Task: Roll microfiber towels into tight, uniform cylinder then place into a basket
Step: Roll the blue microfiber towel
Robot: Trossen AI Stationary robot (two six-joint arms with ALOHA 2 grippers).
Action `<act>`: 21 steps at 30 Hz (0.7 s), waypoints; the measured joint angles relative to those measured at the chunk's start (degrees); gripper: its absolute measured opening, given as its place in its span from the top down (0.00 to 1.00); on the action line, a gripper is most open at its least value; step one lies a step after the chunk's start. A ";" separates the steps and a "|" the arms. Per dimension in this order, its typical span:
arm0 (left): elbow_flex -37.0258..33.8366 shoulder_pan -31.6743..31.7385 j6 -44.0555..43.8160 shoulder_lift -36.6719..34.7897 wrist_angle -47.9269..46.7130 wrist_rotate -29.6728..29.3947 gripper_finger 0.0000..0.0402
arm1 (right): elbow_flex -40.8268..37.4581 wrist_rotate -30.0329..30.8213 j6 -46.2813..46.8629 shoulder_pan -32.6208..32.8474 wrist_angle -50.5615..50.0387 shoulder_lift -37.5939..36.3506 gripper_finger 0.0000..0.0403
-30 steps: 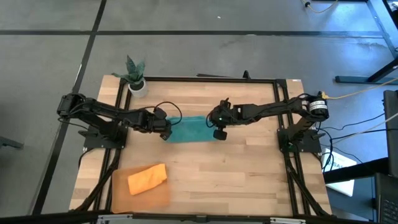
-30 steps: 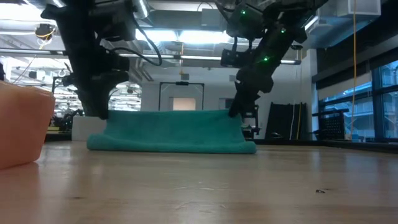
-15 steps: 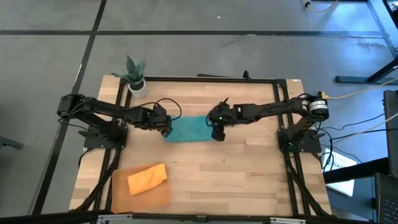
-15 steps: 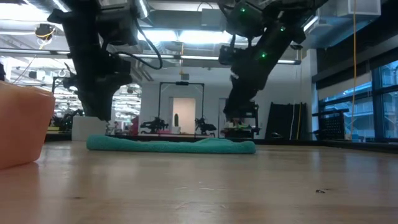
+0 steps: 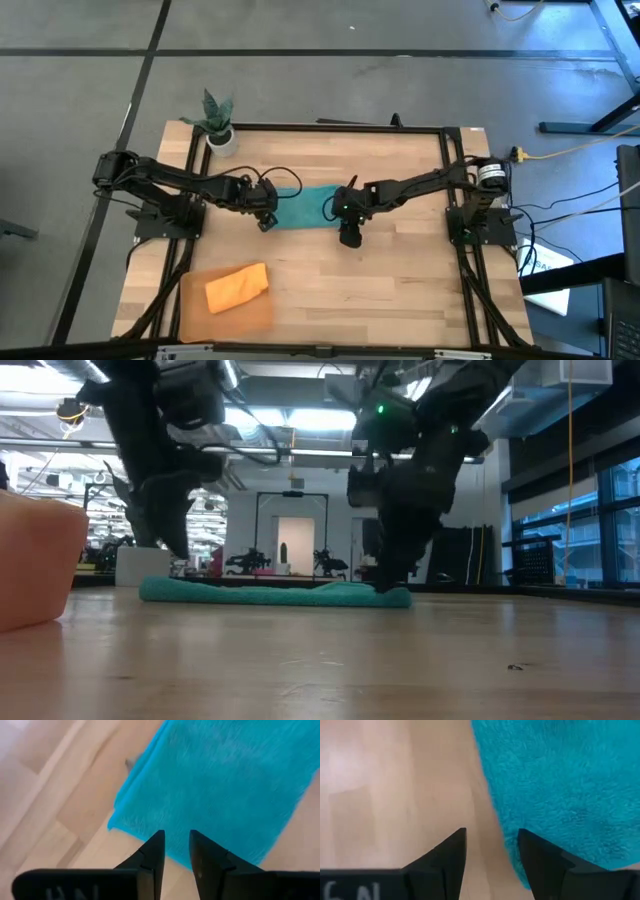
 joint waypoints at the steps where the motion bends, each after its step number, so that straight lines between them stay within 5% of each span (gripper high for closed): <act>1: -0.71 0.00 -0.41 0.02 0.10 0.08 0.81 | 0.00 0.03 0.28 -0.09 -0.09 0.54 0.56; 12: -10.45 -0.31 0.40 0.00 16.26 3.41 0.81 | 0.02 2.78 1.85 -0.19 0.28 2.14 0.56; 21: -14.84 -0.64 0.44 -0.26 19.20 5.63 0.82 | 0.02 2.96 3.71 -3.00 0.18 2.17 0.56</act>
